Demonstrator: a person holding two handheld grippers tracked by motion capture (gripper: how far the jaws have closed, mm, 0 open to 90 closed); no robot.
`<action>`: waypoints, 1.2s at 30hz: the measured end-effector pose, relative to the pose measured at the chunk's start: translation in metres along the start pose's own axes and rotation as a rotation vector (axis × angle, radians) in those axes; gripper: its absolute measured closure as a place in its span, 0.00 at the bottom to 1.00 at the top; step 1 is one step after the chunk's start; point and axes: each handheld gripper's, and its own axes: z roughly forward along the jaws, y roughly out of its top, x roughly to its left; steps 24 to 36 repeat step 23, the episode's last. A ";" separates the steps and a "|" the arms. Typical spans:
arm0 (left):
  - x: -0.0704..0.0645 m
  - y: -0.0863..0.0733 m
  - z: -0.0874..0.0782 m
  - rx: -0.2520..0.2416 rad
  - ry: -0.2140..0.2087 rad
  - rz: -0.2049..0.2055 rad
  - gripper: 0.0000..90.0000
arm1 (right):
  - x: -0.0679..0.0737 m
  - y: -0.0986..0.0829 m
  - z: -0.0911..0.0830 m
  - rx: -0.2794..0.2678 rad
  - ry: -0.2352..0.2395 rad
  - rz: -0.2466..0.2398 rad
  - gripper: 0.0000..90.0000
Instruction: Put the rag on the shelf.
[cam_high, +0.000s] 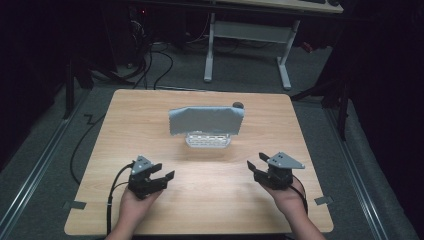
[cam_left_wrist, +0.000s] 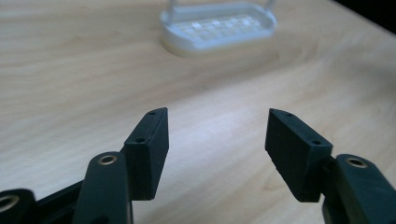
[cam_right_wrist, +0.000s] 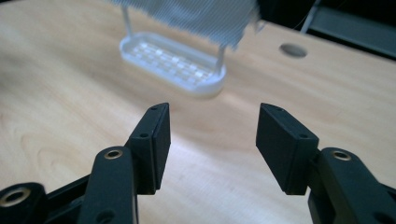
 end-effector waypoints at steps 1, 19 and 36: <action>-0.005 -0.002 0.002 0.008 -0.014 0.009 0.45 | 0.004 -0.004 0.002 0.012 0.005 0.000 0.50; -0.016 -0.018 0.015 0.104 -0.054 0.044 0.43 | 0.033 -0.050 0.018 0.118 0.026 -0.032 0.48; -0.012 -0.019 0.013 0.100 -0.049 0.033 0.42 | 0.030 -0.050 0.019 0.112 0.029 -0.024 0.48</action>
